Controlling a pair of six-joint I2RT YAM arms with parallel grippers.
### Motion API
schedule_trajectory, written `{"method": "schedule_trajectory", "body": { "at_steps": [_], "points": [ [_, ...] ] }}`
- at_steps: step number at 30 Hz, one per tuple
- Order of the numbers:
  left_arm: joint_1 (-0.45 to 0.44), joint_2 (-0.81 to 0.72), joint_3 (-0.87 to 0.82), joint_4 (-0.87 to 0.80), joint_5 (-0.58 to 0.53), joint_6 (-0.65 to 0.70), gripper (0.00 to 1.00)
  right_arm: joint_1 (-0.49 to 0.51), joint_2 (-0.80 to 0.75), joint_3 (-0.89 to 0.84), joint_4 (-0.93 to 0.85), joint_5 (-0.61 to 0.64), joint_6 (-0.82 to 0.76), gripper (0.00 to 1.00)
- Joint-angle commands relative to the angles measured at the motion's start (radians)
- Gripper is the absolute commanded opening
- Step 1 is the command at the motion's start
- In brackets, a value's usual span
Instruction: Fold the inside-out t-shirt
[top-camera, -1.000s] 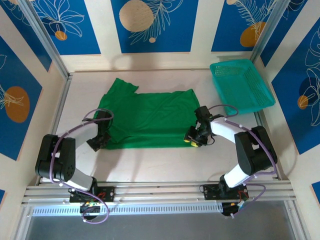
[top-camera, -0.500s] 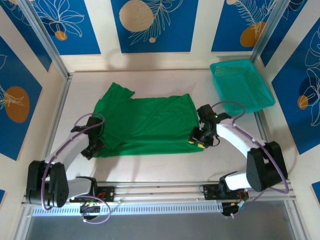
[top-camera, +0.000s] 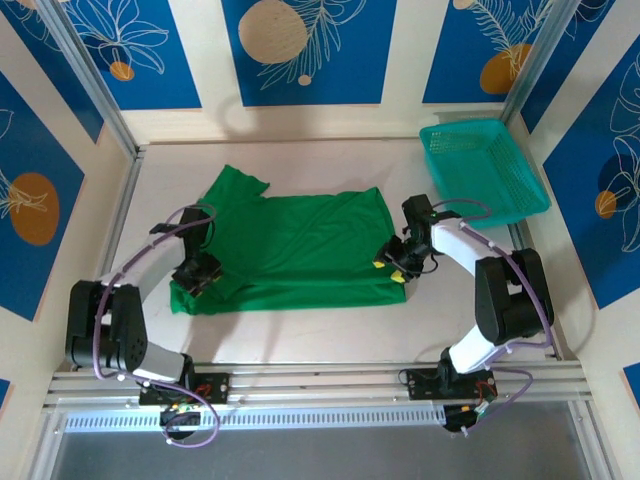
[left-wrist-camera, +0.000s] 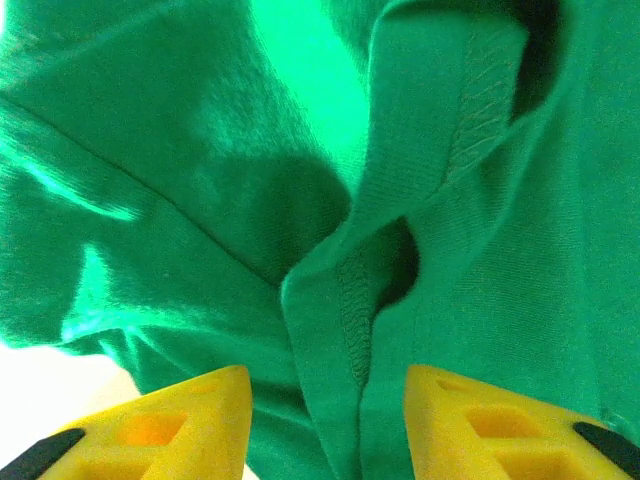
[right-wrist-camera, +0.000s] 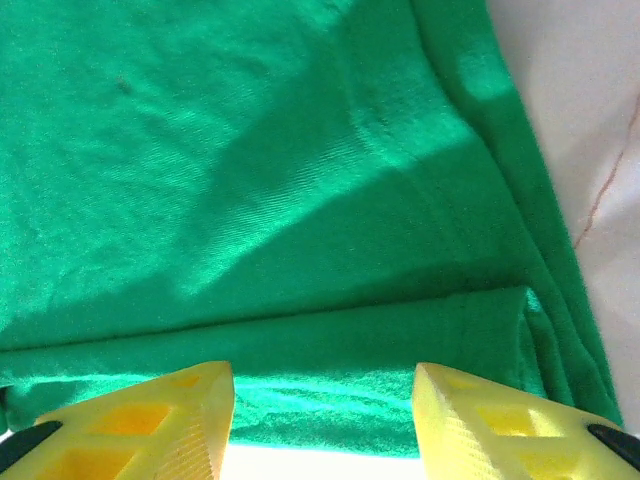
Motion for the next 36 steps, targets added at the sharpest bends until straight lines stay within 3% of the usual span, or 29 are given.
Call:
{"method": "schedule_trajectory", "body": {
  "at_steps": [1,6,8,10,14,19,24,26,27,28,31,36],
  "points": [
    [-0.007,0.060,0.011,0.028,0.073,-0.012,0.44,-0.020,0.004,-0.008,0.022,-0.044,0.047,0.51],
    [-0.013,0.124,0.063,0.020,0.039,-0.024,0.40,-0.023,-0.013,-0.005,-0.014,0.000,0.093,0.52],
    [-0.012,0.137,0.075,0.016,0.024,-0.031,0.28,-0.027,-0.033,-0.028,-0.015,-0.001,0.127,0.52],
    [-0.014,0.147,0.077,0.034,0.013,-0.033,0.11,-0.018,-0.080,-0.032,-0.073,0.093,0.162,0.52],
    [-0.012,0.197,0.138,-0.014,-0.014,-0.013,0.00,-0.034,-0.205,-0.110,-0.022,0.091,0.197,0.54],
    [-0.012,0.238,0.210,-0.062,0.008,-0.008,0.00,-0.002,-0.159,-0.099,-0.006,0.068,0.194,0.54],
    [-0.012,0.197,0.221,-0.131,-0.019,0.031,0.19,0.090,-0.135,-0.093,0.018,0.077,0.253,0.54],
    [-0.012,0.163,0.212,-0.135,-0.033,0.030,0.37,0.126,-0.125,-0.103,0.009,0.088,0.345,0.53],
    [-0.012,0.150,0.214,-0.147,-0.042,0.019,0.53,0.135,-0.121,-0.107,0.001,0.088,0.384,0.52],
    [-0.012,0.136,0.211,-0.147,-0.043,0.014,0.62,0.142,-0.115,-0.115,0.009,0.081,0.412,0.51],
    [-0.016,0.119,0.187,-0.094,-0.023,-0.007,0.61,0.139,-0.088,-0.118,0.037,0.102,0.438,0.50],
    [-0.060,0.162,0.166,-0.018,0.023,-0.069,0.42,0.090,0.002,-0.128,0.141,0.080,0.450,0.50]
  ]
}}
